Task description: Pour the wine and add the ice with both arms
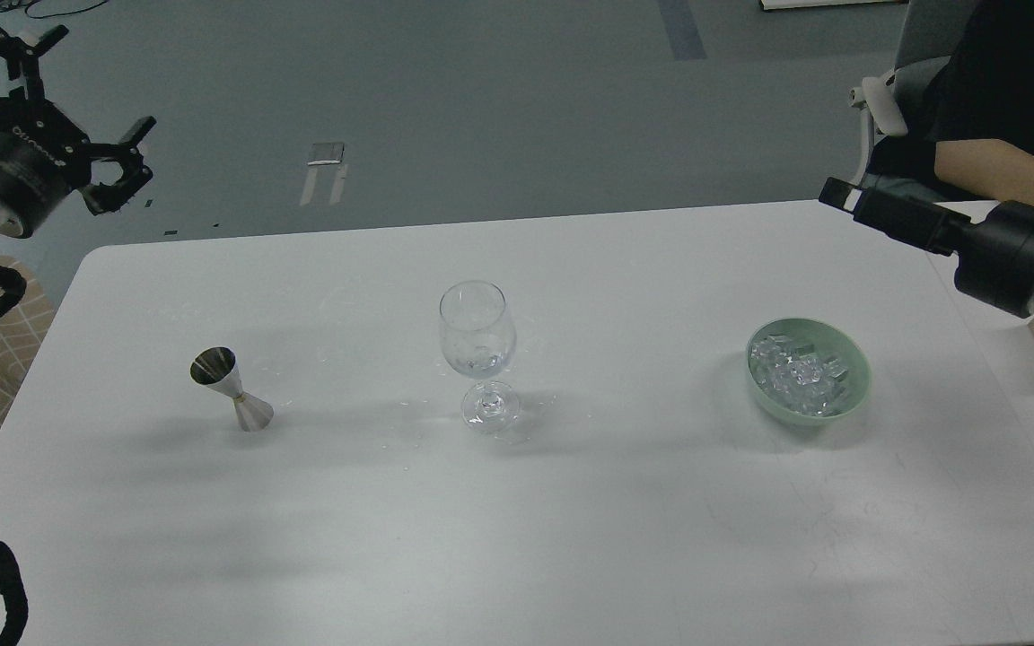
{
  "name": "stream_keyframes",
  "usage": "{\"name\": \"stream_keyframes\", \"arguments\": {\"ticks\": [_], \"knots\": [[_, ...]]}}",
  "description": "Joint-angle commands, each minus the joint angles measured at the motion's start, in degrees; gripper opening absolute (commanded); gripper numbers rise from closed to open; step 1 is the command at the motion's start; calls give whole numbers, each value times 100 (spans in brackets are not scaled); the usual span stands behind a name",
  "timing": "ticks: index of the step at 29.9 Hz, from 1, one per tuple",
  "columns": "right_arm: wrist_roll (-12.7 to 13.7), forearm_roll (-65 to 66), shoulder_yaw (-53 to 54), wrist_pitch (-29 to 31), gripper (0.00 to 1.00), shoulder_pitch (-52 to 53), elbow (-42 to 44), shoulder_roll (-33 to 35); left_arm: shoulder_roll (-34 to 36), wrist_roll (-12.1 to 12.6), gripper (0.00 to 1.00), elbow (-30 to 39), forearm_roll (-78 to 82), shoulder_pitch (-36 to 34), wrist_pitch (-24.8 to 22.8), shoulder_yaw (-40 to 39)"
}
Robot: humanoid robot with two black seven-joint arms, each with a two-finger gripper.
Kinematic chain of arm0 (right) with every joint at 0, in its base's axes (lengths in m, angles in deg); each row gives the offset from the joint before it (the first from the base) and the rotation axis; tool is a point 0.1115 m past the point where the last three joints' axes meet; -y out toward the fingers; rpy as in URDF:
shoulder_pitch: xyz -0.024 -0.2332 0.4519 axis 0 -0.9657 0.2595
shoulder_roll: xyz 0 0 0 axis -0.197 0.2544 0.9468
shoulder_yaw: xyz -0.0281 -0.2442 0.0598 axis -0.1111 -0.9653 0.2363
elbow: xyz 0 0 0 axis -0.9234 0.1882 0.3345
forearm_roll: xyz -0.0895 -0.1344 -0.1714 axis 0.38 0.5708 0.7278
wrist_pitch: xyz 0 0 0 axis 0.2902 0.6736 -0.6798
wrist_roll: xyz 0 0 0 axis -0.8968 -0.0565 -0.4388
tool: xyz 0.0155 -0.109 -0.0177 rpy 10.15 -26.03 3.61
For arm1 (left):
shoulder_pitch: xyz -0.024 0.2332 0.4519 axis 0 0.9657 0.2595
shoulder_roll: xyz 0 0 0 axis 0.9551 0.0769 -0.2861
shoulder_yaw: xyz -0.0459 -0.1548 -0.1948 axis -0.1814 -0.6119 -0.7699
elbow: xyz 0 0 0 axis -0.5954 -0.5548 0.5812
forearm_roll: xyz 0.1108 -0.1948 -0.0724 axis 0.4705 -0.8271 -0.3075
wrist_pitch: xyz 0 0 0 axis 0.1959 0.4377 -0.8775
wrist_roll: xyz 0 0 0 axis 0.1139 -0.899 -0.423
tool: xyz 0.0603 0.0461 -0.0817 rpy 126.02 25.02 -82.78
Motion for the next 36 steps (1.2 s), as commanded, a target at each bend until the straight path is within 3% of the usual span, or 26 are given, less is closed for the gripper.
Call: {"name": "stream_keyframes", "arguments": {"ticks": [1,9,18,19,21,22,36], "knots": [[1,1453,-7,-631,100,-524,-30,29,-236,-6,98,18,2,-71,13,146],[10,2167,-7,-1186,100,-1210,145,-146,-280,-6,98,27,2,-10,-13,155],[10,2492,2,-1397,96,-1210,989,-1060,-289,-6,98,44,2,25,-18,252],[10,2492,-7,-1397,92,-1202,1033,-1139,-289,-6,98,44,2,25,-18,260],[10,2527,-24,-1397,74,-1193,1094,-1193,-289,-6,98,44,2,25,-18,252],[2,2641,-59,-1397,56,-1184,1103,-1202,-298,-6,98,36,2,25,-18,260],[10,2800,-103,-1388,49,-1140,1261,-1430,-350,-6,98,44,2,17,-18,260]]}}
